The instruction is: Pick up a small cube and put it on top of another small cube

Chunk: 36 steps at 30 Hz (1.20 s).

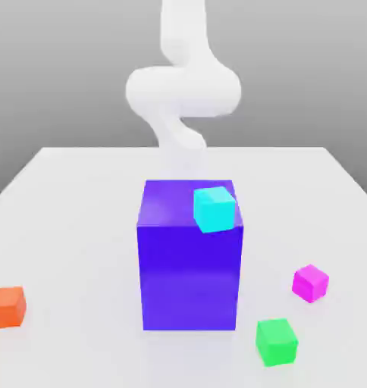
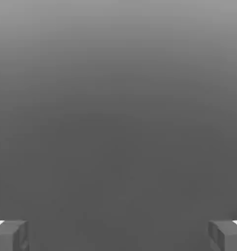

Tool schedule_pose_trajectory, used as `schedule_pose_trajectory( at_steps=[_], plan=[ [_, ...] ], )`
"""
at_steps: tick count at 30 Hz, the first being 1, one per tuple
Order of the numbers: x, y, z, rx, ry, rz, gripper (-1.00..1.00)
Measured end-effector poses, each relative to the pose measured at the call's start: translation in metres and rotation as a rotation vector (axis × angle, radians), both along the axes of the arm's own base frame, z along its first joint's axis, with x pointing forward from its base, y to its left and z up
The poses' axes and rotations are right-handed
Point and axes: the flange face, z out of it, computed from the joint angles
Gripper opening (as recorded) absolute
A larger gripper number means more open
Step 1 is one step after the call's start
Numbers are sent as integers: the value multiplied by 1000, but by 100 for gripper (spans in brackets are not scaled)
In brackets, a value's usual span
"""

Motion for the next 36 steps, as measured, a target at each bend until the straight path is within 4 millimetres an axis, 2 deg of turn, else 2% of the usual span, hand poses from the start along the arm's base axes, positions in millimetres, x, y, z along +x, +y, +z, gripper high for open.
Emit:
schedule_pose_trajectory(
  at_steps=[3,6,9,13,16,20,24,26,29,36],
  plan=[
    [26,30,-50,-103,70,173,0],
    [42,61,-100,-197,131,346,0],
    [49,92,-151,-286,187,524,0],
    [47,132,-220,-398,253,770,0],
    [36,160,-271,-477,297,960,0],
    [11,191,-337,-572,348,1220,0],
    [-25,214,-399,-656,390,1487,0],
    [-50,226,-428,-697,404,1637,0],
    [-86,235,-468,-748,424,1848,0],
    [-92,231,-537,-752,436,1895,0]
  ],
)
